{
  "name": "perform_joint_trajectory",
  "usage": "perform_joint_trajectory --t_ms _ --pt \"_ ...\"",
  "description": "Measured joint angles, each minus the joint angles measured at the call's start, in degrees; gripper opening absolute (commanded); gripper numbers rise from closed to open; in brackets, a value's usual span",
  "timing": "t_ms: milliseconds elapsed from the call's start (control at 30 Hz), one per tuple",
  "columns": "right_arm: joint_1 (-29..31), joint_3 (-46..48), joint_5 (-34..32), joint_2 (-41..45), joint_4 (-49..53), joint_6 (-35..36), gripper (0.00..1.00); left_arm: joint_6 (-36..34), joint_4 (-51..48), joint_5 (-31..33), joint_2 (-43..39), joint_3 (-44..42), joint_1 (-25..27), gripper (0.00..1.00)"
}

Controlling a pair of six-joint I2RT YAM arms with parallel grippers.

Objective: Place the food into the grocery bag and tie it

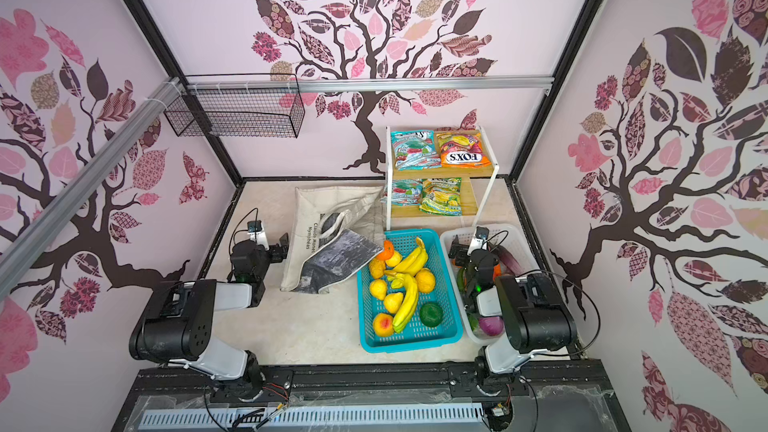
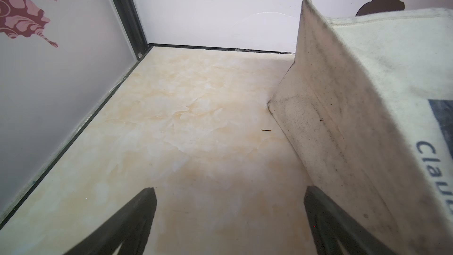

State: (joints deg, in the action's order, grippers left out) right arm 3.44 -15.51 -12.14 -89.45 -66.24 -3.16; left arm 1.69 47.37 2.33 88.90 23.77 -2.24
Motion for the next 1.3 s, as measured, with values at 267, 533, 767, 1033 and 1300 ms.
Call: perform_joint_trajectory --t_ms 267,533,767,1033,1300 --pt "-0.04 0.00 0.02 0.00 0.00 0.02 1.00 0.00 0.00 0.00 0.00 0.00 0.00 0.98" --pt "-0.04 0.00 0.04 0.00 0.00 0.02 0.99 0.00 0.00 0.00 0.00 0.00 0.00 0.98" --pt "-0.04 0.00 0.04 0.00 0.00 0.02 1.00 0.00 0.00 -0.02 0.00 0.00 0.00 0.98" --pt "-0.04 0.00 0.04 0.00 0.00 0.02 0.99 0.00 0.00 -0.15 0.00 0.00 -0.02 0.98" --pt "-0.09 0.13 0.66 1.25 0.76 0.28 0.99 0.90 0.20 2.78 -2.14 -1.92 0.15 0.98"
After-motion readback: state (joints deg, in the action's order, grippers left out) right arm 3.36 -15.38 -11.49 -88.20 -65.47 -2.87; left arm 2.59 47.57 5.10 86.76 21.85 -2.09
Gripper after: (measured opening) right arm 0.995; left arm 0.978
